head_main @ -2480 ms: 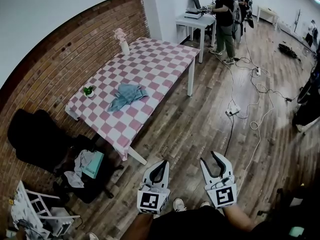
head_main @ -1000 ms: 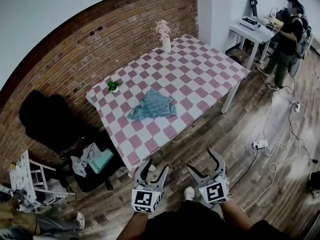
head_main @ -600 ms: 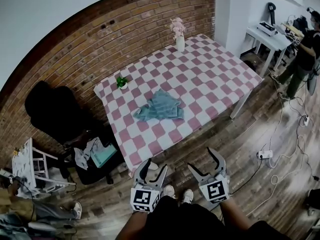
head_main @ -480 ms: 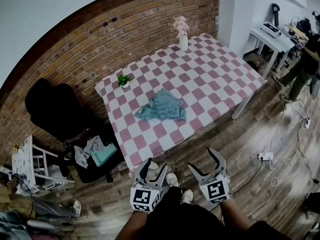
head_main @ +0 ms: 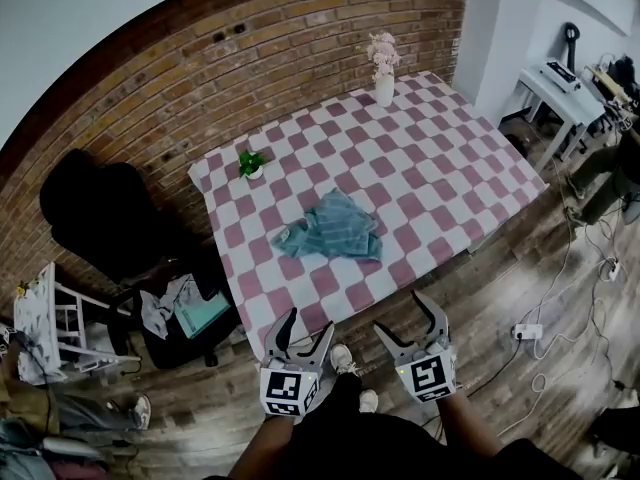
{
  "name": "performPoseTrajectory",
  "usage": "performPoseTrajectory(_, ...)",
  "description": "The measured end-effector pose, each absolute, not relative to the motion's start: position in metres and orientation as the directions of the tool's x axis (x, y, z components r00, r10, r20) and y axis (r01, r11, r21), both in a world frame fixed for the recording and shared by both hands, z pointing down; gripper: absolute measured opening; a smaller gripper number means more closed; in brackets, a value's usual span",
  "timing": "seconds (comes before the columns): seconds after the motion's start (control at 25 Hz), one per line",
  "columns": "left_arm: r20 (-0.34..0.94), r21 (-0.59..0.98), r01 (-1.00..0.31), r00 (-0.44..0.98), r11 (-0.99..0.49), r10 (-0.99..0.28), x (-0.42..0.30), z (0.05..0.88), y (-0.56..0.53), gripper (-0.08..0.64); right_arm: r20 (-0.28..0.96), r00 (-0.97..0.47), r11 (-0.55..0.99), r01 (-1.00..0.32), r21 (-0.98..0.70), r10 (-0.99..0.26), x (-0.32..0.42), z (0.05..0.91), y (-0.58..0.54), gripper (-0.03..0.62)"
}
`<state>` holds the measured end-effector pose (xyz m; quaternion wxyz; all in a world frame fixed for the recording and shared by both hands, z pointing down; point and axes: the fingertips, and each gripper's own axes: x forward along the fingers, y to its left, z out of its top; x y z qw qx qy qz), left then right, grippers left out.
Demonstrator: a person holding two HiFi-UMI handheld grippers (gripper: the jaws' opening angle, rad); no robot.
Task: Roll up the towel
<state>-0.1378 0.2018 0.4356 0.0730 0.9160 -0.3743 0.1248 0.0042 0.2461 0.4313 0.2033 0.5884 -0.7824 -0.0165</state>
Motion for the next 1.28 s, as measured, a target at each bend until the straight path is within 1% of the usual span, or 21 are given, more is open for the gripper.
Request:
performPoseTrajectory(0.12,0.301,0.040,-0.715,0.675,-0.698,-0.674,-0.140,0.441,0.177,0.320,0.315,-0.238,0.329,-0.904,0.274,-0.919,0.006,0.442,0.218,0.374)
performPoseTrajectory(0.24,0.315,0.050,-0.728,0.661,-0.684,-0.681,-0.143,0.446,0.151,0.361,0.373,-0.243,0.339,-0.916,0.216,-0.895,0.013,0.465,0.191,0.374)
performPoseTrajectory(0.4,0.353,0.069,-0.715,0.669,-0.695,-0.654,-0.141,0.455,0.122,0.471,0.447,-0.229,0.349,-0.913,0.209,-0.865,0.020,0.491,0.160,0.374)
performPoseTrajectory(0.52,0.361,0.073,-0.705,0.678,-0.705,-0.641,-0.142,0.461,0.100,0.512,0.505,-0.206,0.365,-0.900,0.238,-0.838,0.023,0.510,0.142,0.374)
performPoseTrajectory(0.68,0.361,0.074,-0.691,0.691,-0.719,-0.626,-0.141,0.467,0.077,0.512,0.567,-0.189,0.393,-0.882,0.262,-0.802,0.026,0.533,0.124,0.371)
performPoseTrajectory(0.8,0.368,0.077,-0.674,0.704,-0.735,-0.608,-0.141,0.472,0.068,0.493,0.615,-0.163,0.386,-0.888,0.248,-0.771,0.033,0.555,0.116,0.356)
performPoseTrajectory(0.88,0.378,0.085,-0.671,0.706,-0.737,-0.599,-0.143,0.476,0.064,0.479,0.643,-0.158,0.389,-0.891,0.234,-0.749,0.038,0.570,0.110,0.332)
performPoseTrajectory(0.96,0.395,0.101,-0.673,0.703,-0.733,-0.592,-0.143,0.482,0.061,0.479,0.670,-0.162,0.401,-0.890,0.218,-0.724,0.041,0.585,0.105,0.330)
performPoseTrajectory(1.08,0.421,0.102,-0.679,0.691,-0.727,-0.587,-0.140,0.492,0.054,0.479,0.707,-0.162,0.420,-0.884,0.206,-0.688,0.047,0.602,0.098,0.306)
performPoseTrajectory(1.2,0.429,0.101,-0.692,0.678,-0.715,-0.596,-0.134,0.495,0.046,0.479,0.729,-0.175,0.446,-0.873,0.196,-0.662,0.053,0.616,0.091,0.272)
performPoseTrajectory(1.28,0.429,0.118,-0.712,0.665,-0.692,-0.611,-0.132,0.496,0.041,0.474,0.738,-0.188,0.451,-0.875,0.173,-0.648,0.054,0.623,0.087,0.262)
